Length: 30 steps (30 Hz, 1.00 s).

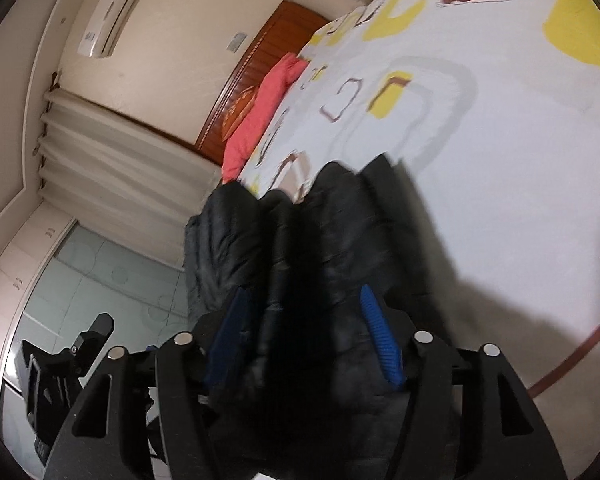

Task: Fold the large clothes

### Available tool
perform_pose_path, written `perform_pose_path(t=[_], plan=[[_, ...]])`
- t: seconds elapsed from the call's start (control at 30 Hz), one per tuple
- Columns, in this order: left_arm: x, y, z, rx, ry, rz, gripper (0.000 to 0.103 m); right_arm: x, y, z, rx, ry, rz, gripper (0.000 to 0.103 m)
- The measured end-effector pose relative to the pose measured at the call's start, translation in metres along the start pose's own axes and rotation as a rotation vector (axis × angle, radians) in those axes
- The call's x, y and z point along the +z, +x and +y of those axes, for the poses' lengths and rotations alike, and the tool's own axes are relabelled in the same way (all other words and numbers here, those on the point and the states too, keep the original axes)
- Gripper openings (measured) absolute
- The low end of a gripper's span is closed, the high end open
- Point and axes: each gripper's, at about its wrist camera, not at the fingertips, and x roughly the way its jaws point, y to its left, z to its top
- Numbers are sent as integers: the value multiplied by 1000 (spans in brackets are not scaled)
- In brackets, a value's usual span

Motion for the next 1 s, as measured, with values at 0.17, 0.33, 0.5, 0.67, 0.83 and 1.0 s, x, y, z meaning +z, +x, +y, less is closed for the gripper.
perform_pose_path(t=[0.17, 0.33, 0.5, 0.67, 0.83, 1.0], plan=[[15, -16, 70, 64, -133, -12, 78, 0, 29, 25, 4, -48, 52, 64], [12, -21, 124, 113, -229, 10, 78, -1, 60, 37, -23, -57, 104, 65], [-3, -7, 144, 96, -269, 73, 78, -5, 76, 44, -66, -91, 142, 32], [-9, -1, 134, 52, -261, 81, 78, 3, 62, 42, -102, -128, 107, 18], [-16, 12, 115, 14, -207, 107, 78, 18, 33, 18, -175, -136, 33, 16], [-30, 38, 102, 12, -179, 164, 79, 27, 22, -24, -177, -52, 33, 16]])
